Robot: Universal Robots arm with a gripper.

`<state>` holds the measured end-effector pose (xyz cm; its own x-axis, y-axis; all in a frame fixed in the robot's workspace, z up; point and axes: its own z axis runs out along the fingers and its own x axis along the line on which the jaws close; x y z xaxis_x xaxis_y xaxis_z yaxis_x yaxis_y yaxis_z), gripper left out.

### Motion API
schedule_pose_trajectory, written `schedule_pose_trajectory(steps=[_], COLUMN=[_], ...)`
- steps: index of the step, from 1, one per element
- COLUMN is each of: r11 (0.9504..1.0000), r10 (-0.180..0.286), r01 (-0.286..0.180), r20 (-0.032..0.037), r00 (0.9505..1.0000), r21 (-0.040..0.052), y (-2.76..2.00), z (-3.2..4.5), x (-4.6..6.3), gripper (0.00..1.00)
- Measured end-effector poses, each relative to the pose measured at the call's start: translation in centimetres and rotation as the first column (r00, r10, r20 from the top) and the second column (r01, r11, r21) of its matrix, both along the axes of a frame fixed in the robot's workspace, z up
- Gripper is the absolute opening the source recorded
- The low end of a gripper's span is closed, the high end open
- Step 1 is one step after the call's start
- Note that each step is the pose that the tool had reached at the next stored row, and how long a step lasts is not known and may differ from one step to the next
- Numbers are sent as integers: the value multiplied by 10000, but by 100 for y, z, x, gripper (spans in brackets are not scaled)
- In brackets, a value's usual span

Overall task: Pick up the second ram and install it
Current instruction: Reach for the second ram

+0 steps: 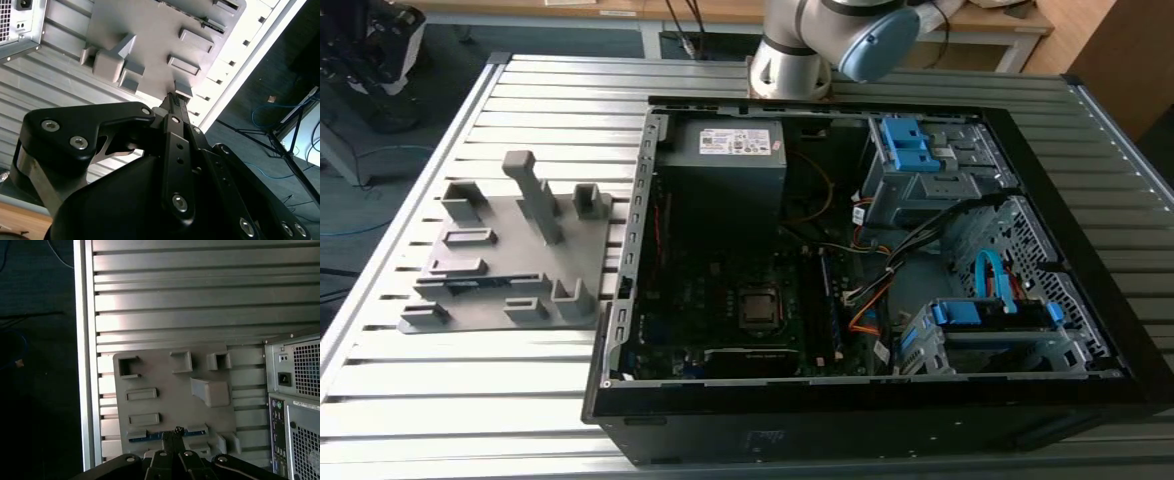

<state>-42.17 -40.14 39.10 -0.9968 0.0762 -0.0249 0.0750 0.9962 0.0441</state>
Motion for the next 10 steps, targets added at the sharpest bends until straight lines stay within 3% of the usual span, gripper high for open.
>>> schedule_pose_trajectory(steps=[4,10], r11=[10000,10000], r10=[3,12], r01=[-3,-12], r20=[-1,-17], r00=[10000,10000], r21=[0,-6], y=[-78,-101], z=[-25,-117], x=[-10,8], gripper=[10,10])
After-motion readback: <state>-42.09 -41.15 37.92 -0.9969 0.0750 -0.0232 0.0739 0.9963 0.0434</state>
